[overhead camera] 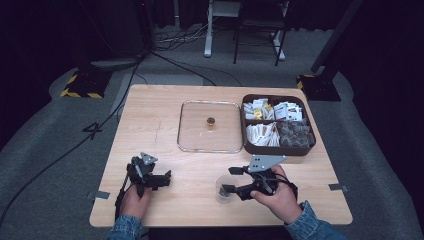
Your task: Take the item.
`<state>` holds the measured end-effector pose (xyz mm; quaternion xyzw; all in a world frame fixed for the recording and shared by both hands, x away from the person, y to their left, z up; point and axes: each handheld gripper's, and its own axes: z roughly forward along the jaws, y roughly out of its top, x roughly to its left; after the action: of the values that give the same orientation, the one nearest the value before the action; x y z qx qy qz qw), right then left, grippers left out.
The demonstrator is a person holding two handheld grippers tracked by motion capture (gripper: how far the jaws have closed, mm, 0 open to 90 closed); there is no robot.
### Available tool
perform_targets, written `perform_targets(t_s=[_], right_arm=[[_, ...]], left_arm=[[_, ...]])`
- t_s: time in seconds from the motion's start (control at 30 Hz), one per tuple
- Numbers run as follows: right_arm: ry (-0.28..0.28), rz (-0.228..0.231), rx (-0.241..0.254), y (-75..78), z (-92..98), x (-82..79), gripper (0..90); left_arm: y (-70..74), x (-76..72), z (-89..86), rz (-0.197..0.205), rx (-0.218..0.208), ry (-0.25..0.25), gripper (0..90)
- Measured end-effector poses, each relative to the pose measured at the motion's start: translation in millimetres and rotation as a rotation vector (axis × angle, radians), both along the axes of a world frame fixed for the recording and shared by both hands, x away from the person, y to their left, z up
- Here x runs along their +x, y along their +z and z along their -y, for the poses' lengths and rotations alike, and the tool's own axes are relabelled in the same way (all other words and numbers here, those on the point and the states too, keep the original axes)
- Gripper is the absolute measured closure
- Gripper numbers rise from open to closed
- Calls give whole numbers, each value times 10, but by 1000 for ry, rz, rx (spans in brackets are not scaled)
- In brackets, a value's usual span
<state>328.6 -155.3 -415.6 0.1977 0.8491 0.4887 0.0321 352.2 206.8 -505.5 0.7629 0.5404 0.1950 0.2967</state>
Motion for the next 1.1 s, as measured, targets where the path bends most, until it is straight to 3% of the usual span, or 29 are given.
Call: perform_targets(t_s=[0.2,0.37,0.5,0.83,1.1], right_arm=[[-6,22,19,130,58,-12,330],[-37,41,27,305,238,-21,301],[-52,46,20,349,345,-30,291],[-112,80,13,404,729,2,196],[-160,64,-30,318,967,40,160]], left_arm=[[0,0,0,0,0,0,0],[0,1,1,0,-1,-1,0],[0,0,1,-1,-1,0,0],[0,-1,0,-1,1,-2,0],[0,6,3,-1,0,-6,0]])
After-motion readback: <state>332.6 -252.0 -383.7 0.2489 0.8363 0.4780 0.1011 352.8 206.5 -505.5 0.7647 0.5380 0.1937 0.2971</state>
